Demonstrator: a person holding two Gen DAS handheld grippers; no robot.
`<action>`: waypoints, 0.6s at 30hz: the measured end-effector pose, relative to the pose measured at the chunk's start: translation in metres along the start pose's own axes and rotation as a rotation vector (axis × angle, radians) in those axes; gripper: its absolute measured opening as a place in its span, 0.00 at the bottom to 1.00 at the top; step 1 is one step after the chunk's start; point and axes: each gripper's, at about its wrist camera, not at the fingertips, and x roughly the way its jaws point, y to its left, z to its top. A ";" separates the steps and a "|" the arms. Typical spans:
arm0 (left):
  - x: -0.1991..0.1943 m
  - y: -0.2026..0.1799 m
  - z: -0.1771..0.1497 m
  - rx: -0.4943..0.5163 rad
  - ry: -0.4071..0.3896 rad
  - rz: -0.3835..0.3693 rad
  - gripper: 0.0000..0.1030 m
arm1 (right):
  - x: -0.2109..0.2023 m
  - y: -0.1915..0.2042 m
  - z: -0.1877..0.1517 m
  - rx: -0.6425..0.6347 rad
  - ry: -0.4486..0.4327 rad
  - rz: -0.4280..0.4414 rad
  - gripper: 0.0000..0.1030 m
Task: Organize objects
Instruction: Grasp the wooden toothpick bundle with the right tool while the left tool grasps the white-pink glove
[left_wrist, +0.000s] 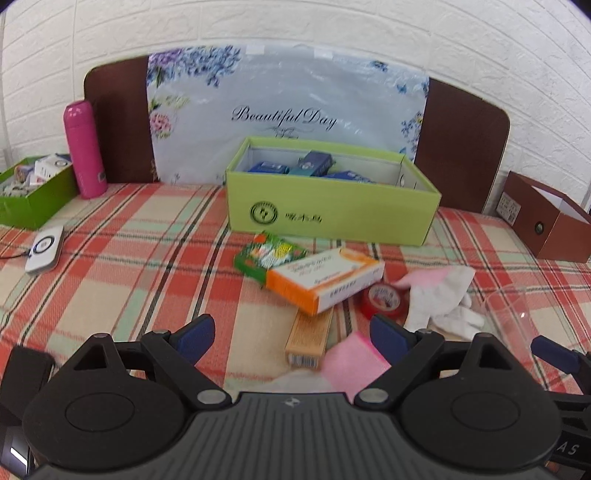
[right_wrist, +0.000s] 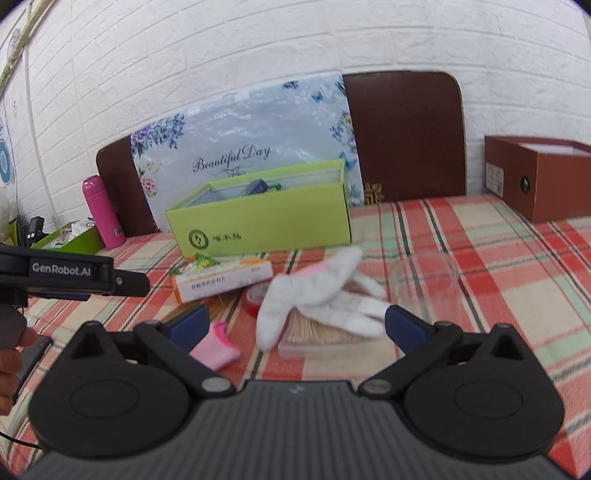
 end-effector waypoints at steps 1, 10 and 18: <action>0.000 0.001 -0.003 0.002 0.005 0.004 0.91 | -0.001 -0.001 -0.003 0.009 0.006 -0.001 1.00; -0.001 0.025 -0.029 0.027 0.040 -0.034 0.91 | -0.006 -0.007 -0.026 0.050 0.061 -0.002 1.00; 0.009 0.008 -0.046 0.202 0.091 -0.181 0.91 | -0.007 -0.005 -0.031 0.029 0.072 -0.006 1.00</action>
